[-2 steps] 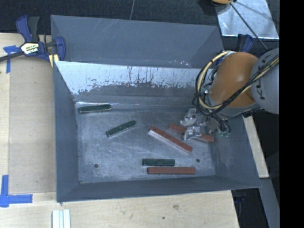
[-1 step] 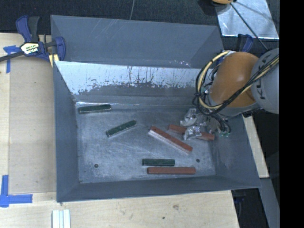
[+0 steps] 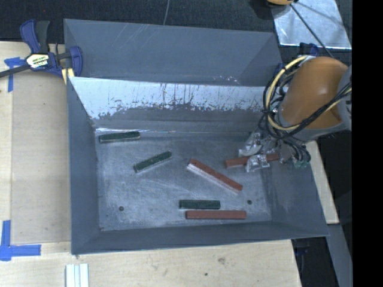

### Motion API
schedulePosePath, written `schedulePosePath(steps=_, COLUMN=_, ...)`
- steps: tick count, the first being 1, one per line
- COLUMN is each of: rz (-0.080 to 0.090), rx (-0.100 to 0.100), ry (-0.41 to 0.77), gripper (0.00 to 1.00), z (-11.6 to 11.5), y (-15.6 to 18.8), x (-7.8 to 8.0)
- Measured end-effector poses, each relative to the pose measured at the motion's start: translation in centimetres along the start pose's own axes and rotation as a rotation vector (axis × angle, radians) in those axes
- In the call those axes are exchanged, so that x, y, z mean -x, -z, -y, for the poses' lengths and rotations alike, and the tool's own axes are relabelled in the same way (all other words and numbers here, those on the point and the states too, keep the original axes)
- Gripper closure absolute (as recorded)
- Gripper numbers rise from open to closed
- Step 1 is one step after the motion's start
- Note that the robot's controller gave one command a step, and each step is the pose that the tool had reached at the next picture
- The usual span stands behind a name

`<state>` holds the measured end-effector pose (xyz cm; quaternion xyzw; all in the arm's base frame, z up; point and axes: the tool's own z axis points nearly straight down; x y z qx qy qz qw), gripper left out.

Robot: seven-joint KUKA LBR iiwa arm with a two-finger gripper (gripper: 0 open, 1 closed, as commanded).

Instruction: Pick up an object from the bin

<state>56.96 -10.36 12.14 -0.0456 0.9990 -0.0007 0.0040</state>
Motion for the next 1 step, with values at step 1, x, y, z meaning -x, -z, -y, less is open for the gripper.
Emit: schedulePosePath(steps=1, rz=-0.002, rx=0.0, ry=0.027, gripper=1.0, z=0.53, y=12.39, x=3.22)
